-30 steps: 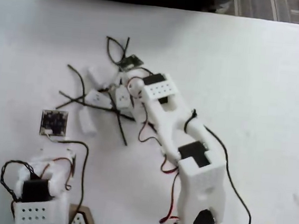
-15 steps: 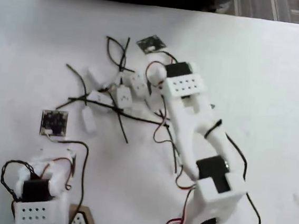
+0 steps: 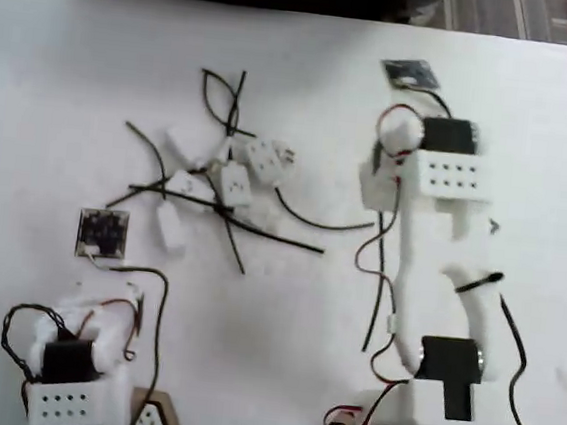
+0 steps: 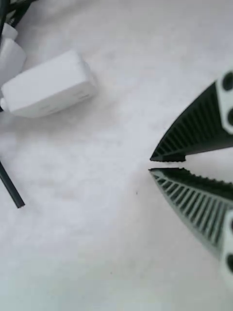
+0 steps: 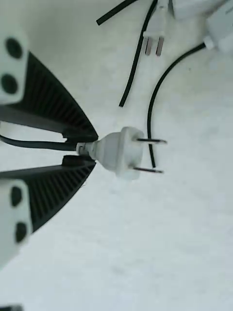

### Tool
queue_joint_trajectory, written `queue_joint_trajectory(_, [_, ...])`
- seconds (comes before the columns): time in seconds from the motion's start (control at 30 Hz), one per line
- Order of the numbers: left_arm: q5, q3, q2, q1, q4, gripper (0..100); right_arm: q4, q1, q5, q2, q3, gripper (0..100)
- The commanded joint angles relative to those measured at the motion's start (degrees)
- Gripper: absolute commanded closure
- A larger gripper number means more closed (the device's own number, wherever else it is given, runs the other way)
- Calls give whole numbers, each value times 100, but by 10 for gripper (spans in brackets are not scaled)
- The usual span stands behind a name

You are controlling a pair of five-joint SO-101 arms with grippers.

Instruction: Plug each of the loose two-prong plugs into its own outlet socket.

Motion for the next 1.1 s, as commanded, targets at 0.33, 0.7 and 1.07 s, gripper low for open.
queue_joint_trajectory(0.33, [-53,-18,-22,84,-53,954,321,1446,-123,-347,730,958])
queue_joint_trajectory(0.7, [-53,-18,-22,84,-53,954,189,1684,879,-356,888,894])
queue_joint_trajectory(1.07, [-53,-18,-22,84,-53,954,180,1903,4158,-1314,897,899])
